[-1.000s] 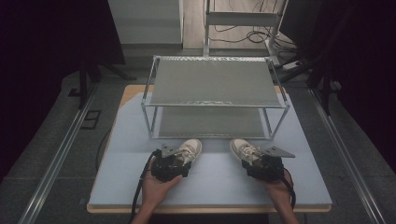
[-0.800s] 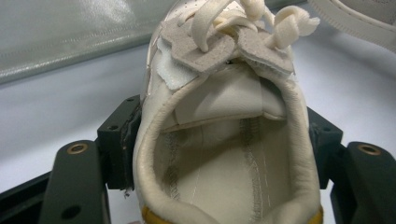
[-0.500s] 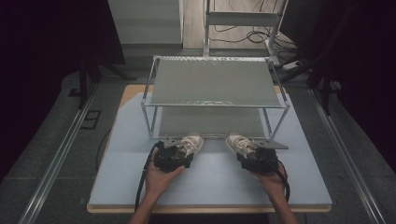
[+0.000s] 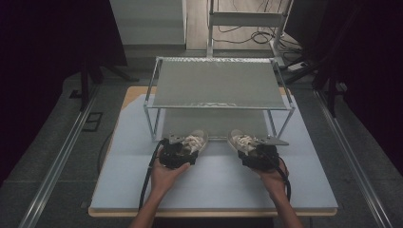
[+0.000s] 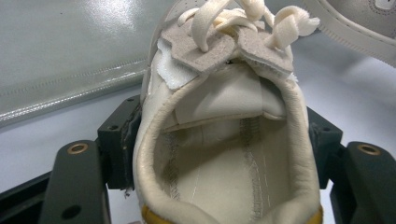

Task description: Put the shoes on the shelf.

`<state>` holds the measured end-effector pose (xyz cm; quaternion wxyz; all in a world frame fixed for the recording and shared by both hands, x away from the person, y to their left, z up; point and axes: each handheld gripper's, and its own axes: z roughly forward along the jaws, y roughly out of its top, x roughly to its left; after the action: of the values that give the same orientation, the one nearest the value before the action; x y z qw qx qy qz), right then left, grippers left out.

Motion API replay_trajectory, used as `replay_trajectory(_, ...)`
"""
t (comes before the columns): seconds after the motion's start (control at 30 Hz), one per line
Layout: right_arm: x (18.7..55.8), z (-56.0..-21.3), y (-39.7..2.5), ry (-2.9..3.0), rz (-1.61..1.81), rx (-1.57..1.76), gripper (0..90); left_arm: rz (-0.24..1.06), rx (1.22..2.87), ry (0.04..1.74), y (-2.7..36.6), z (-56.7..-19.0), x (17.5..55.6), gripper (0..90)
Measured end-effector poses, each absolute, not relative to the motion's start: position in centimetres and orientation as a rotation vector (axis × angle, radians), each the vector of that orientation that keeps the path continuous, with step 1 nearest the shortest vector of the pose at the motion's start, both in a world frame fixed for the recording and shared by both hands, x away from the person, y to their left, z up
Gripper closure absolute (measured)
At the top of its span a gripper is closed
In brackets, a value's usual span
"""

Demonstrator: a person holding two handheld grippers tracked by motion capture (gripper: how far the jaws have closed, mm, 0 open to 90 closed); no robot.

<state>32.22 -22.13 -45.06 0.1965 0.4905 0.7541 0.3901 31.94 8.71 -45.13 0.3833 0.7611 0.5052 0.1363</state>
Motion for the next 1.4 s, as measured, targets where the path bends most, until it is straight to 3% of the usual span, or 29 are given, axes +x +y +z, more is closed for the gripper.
replay_trajectory(1.4,39.5,-46.2,-16.6,2.103,0.971,1.402,28.3,0.408,2.012,1.311,6.3,-46.0,39.6,30.2)
